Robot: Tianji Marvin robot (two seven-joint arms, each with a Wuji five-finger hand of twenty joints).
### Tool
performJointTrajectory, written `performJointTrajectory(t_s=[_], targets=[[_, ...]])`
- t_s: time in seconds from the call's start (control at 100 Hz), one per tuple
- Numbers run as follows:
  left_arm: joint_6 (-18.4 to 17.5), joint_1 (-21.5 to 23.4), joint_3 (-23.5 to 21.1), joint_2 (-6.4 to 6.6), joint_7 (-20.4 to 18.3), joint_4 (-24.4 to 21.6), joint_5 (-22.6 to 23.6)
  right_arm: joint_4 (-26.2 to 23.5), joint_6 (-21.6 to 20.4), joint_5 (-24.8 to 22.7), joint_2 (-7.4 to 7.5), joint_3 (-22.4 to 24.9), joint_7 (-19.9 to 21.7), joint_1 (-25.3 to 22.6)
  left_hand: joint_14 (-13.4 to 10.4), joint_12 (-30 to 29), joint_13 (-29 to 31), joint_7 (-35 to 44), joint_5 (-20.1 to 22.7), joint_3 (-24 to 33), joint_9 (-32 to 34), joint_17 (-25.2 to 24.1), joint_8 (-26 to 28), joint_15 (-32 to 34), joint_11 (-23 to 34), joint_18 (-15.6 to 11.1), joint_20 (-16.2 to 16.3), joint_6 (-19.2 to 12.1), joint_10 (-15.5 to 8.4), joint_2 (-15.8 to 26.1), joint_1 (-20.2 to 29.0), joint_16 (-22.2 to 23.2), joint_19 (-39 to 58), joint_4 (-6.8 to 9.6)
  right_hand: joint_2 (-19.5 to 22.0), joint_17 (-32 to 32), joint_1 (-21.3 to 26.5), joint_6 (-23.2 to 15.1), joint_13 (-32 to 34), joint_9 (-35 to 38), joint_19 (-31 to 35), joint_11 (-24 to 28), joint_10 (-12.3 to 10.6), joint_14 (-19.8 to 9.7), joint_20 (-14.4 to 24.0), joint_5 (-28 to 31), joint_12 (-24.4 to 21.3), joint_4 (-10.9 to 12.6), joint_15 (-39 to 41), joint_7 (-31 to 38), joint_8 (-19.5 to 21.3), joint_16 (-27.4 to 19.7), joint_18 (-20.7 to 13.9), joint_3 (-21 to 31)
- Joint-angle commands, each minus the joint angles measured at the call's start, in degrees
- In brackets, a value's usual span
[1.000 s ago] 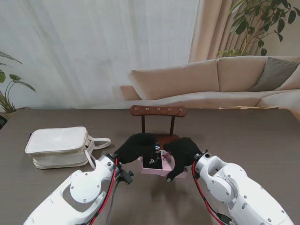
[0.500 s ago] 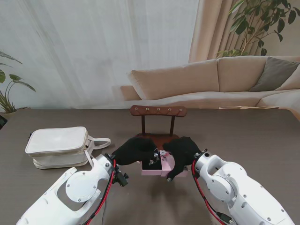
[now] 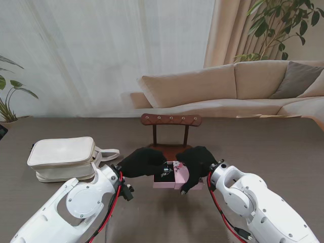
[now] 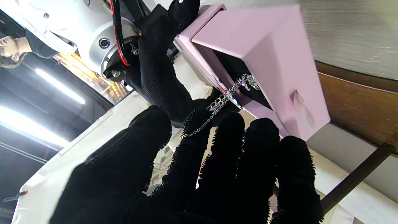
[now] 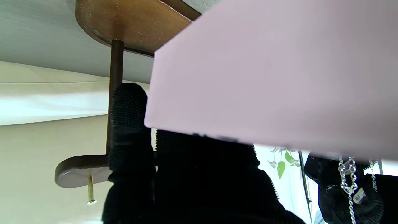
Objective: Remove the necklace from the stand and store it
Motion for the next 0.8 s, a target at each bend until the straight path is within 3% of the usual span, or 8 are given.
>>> performJointTrajectory(t_s=[0.0,0.09,0.24,0.35,0.5,0.54,0.66,0.79], targets=[[-0.1,0.1,-0.1,0.10,-1.2,-0.5,0.4,-0.2,-0.4,-0.5,-0.01,-0.2,0.6,0.1,-0.7,-0.4,-1.1,-0.5,1.5,1.0,-1.2,0.4,0.6,1.7,0.6,-2.0,0.5,-1.5,-0.8,-1.7,-2.1,1.2,2.3,-2.38,4.1,-12.9,23.9,-17.8,3.7,6.6,2.0,5.3,-7.8,-1.5,-1.4,7.7,4.2,2.0,3.4,27.0,3.6,1.5,0.2,25.1],[0.2,0.0,-0.2,0.19,-1.6,-0.7,0.5,-0.2,-0.5,-0.7,0.03,-0.3,0.6,0.1,0.3,-0.4,-1.1,-1.8,3.2,0.6,-1.2,0.0,-0.2,1.6,0.5,-1.7,0.6,-1.2,0.0,0.0,-1.3,1.3,2.5,-2.44,4.1,-12.9,23.9,-17.8,3.7,6.6,2.0,5.3,-7.8,-1.3,-1.4,7.7,4.2,2.0,3.4,27.0,3.6,1.5,0.2,25.2],[0.7,-0.3,-0.2,0.52,-2.6,-1.2,1.8,-0.4,-0.6,-0.9,0.05,-0.3,0.6,0.2,0.2,-0.1,-0.5,-0.9,4.9,-5.5,-0.7,0.4,-3.3,1.4,0.6,-1.6,0.6,-2.3,-0.3,1.8,8.1,1.1,2.6,-1.12,4.0,-12.9,23.9,-17.9,3.7,6.6,2.0,5.3,-7.8,-1.3,-1.4,7.7,4.2,2.0,3.4,27.0,3.6,1.5,0.2,25.1],[0.9,-0.7,-0.1,0.85,-3.5,-1.7,3.6,-0.5,-0.7,-1.0,0.08,-0.4,0.7,0.3,0.0,8.3,-0.3,-4.8,6.1,-6.0,0.0,0.6,-8.5,1.7,-0.4,-1.6,0.5,-2.9,-0.4,2.8,11.3,1.2,2.7,-0.98,4.1,-13.0,24.0,-17.9,3.7,6.6,1.9,5.3,-7.8,-1.3,-1.4,7.7,4.2,2.0,3.4,27.0,3.6,1.5,0.2,25.2],[1.0,-1.3,-0.1,1.28,-4.7,-2.4,5.7,-0.5,-0.7,-1.1,0.09,-0.4,0.8,0.3,-0.1,4.6,-0.2,-10.5,5.7,-4.9,0.1,0.8,-12.6,1.8,-0.8,-1.6,0.5,-1.0,-0.5,2.0,8.3,1.2,2.8,-1.03,4.1,-12.9,23.9,-17.9,3.7,6.6,1.9,5.3,-7.8,-1.4,-1.4,7.7,4.2,2.0,3.3,26.9,3.7,1.5,0.2,25.1],[1.0,-1.4,0.0,1.41,-5.1,-2.5,6.3,-0.5,-0.7,-1.1,0.09,-0.4,0.8,0.3,-0.2,0.3,-0.2,-12.5,6.2,-3.0,-0.3,0.9,-12.0,1.9,0.4,-1.6,0.5,-0.5,-0.6,1.8,5.7,1.2,2.8,-1.39,4.1,-12.9,23.9,-17.9,3.7,6.6,1.9,5.3,-7.8,-1.3,-1.4,7.7,4.2,2.0,3.4,26.9,3.7,1.5,0.2,25.1],[0.9,-1.9,0.1,1.75,-6.1,-2.9,7.8,-0.6,-0.8,-1.1,0.11,-0.5,0.8,0.3,-1.2,-0.1,-0.5,-16.2,6.5,1.2,-0.7,1.2,-10.2,2.6,0.7,-2.3,0.4,-0.8,-1.1,1.7,-0.8,1.6,3.2,-2.09,4.1,-12.9,23.9,-17.9,3.7,6.6,1.9,5.3,-7.8,-1.2,-1.4,7.7,4.2,2.0,3.4,26.9,3.7,1.5,0.2,25.1],[1.1,-2.1,0.2,1.96,-6.8,-3.3,8.8,-0.6,-0.8,-1.2,0.13,-0.5,0.9,0.3,-1.9,0.0,-0.7,-16.1,5.9,1.6,-0.8,1.5,-8.6,3.8,0.9,-2.6,0.4,-1.8,-1.2,1.9,-2.3,2.3,3.5,-2.18,4.1,-13.0,23.9,-17.9,3.7,6.6,1.9,5.3,-7.8,-1.4,-1.4,7.7,4.2,2.0,3.4,26.9,3.7,1.5,0.1,25.1]])
